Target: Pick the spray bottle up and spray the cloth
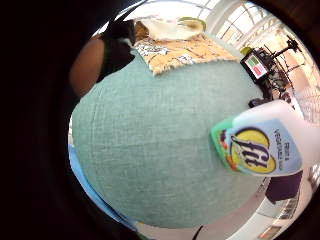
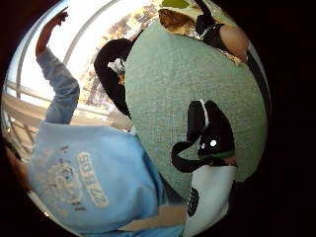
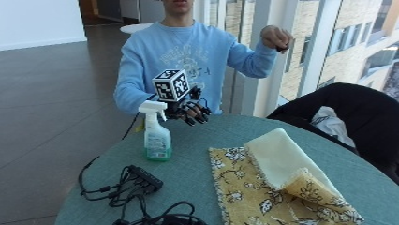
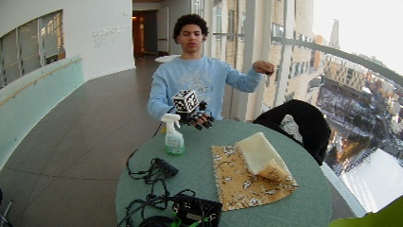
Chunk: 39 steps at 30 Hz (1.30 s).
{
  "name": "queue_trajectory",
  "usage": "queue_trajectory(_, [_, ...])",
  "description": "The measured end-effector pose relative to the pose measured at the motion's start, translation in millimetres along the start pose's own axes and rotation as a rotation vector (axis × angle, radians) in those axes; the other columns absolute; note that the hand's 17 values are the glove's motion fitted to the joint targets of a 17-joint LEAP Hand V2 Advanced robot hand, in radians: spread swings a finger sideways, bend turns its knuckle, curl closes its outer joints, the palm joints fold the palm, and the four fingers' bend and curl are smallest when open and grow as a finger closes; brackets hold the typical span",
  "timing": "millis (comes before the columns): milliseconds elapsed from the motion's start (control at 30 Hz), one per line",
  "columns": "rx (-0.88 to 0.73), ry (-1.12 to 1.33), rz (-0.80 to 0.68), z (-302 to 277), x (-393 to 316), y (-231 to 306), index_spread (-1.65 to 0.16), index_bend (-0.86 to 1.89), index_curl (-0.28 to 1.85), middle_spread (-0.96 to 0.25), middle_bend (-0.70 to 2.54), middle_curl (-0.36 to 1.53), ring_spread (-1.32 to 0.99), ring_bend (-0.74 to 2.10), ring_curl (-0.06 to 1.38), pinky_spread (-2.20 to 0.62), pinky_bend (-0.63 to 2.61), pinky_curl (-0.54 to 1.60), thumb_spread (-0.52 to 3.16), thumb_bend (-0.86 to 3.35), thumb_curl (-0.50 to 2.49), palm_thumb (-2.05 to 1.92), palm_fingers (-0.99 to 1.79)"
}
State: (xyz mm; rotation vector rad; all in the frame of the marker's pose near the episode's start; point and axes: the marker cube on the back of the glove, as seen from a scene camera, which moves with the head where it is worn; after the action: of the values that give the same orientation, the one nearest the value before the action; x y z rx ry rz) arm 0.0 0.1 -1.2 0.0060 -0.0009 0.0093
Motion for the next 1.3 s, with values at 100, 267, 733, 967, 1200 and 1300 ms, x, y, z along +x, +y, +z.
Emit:
queue_trajectory(100, [0.002, 0.003, 0.002, -2, 0, 0, -0.23, 0.27, 0.14, -0.06, 0.41, 0.13, -0.02, 0.25, 0.10, 0.12, 0.28, 0.11, 0.51, 0.41, 0.15, 0.61, 0.73])
queue_trajectory(267, [-0.002, 0.016, 0.001, -4, 3, 1, -0.29, 0.26, 0.22, -0.07, 0.41, 0.20, -0.03, 0.24, 0.16, 0.15, 0.26, 0.17, 0.75, 0.43, 0.20, 0.66, 0.71])
queue_trajectory(733, [0.015, -0.031, 0.045, -9, 12, 18, -0.34, 0.22, 0.30, -0.08, 0.25, 0.25, -0.03, 0.27, 0.23, 0.19, 0.19, 0.23, 1.04, 0.36, 0.29, 0.70, 0.73])
queue_trajectory(967, [0.049, -0.096, 0.098, -22, 35, 56, -0.34, 0.17, 0.31, -0.09, 0.26, 0.29, -0.04, 0.31, 0.27, 0.18, 0.17, 0.24, 1.10, 0.30, 0.31, 0.69, 0.77])
queue_trajectory(1200, [0.161, -0.179, 0.318, -51, 84, 112, -0.34, 0.16, 0.32, -0.09, 0.22, 0.31, -0.05, 0.31, 0.29, 0.17, 0.19, 0.26, 1.14, 0.24, 0.33, 0.67, 0.77])
queue_trajectory(1300, [0.272, -0.189, 0.427, -64, 120, 115, -0.34, 0.15, 0.32, -0.09, 0.21, 0.32, -0.05, 0.31, 0.30, 0.16, 0.19, 0.27, 1.15, 0.21, 0.33, 0.66, 0.78])
